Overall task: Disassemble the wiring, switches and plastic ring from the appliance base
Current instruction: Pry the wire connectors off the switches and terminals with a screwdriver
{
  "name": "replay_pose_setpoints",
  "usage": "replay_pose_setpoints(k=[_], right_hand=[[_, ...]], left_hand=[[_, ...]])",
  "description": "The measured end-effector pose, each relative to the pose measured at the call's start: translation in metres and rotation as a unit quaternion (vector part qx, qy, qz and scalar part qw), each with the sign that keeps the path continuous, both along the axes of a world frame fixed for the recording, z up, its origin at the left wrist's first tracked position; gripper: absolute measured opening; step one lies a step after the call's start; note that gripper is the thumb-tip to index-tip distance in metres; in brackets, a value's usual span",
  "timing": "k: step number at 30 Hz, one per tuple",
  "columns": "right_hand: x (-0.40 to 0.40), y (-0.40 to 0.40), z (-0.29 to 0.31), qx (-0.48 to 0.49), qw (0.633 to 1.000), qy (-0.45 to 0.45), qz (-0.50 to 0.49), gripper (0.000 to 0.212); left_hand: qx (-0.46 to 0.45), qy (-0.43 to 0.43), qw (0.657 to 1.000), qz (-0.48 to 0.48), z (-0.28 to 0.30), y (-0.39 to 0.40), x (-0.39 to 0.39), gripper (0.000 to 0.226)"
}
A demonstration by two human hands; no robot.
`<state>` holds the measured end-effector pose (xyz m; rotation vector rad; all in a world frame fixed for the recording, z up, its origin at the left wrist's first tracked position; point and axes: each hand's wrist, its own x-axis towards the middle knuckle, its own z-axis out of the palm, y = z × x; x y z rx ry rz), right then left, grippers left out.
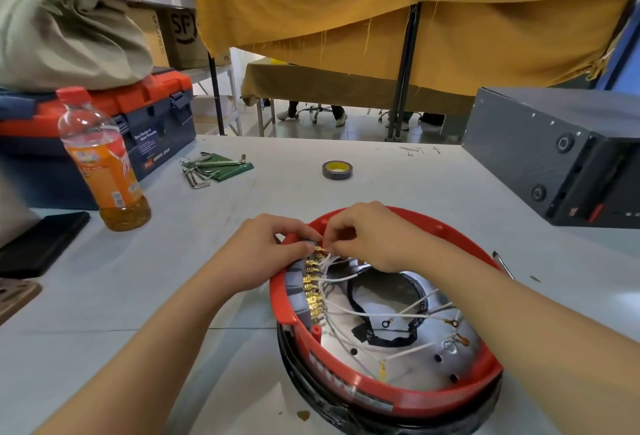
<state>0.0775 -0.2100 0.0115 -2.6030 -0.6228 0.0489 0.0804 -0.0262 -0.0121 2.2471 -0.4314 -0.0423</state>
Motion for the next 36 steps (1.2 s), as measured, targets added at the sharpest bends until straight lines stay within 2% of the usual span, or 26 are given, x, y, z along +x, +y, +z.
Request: replay_pose_setpoints(k=[5, 12, 18, 27, 36], right_hand=[[-0.0021, -0.0007, -0.003, 0.007, 1.0, -0.026, 0.0, 0.007], [-0.0043, -0.0004, -0.0026, 0.002, 1.0, -0.007, -0.003, 0.007], [-0.008, -0.0014, -0.0031, -0.027, 1.0, -0.001, 0.008, 0.005], [-0.0073, -0.0015, -0.0035, 0.035, 0.999, 0.023, -0.005, 0.011], [-0.0018, -0.0006, -0.0002, 0.06, 0.997, 0.047, -0.021, 0.009]], left_hand=[[-0.039, 0.004, 0.999, -0.015, -0.0046, 0.0017, 0.0008, 0.02], [-0.101, 0.014, 0.995, -0.01, -0.0089, 0.0014, -0.0017, 0.027], [-0.112, 0.01, 0.994, -0.011, -0.0091, 0.0004, -0.0037, 0.024], [-0.088, 0.01, 0.996, -0.013, -0.0068, 0.0009, -0.0035, 0.022], [-0.116, 0.029, 0.993, -0.014, -0.0088, 0.0009, -0.0035, 0.021]])
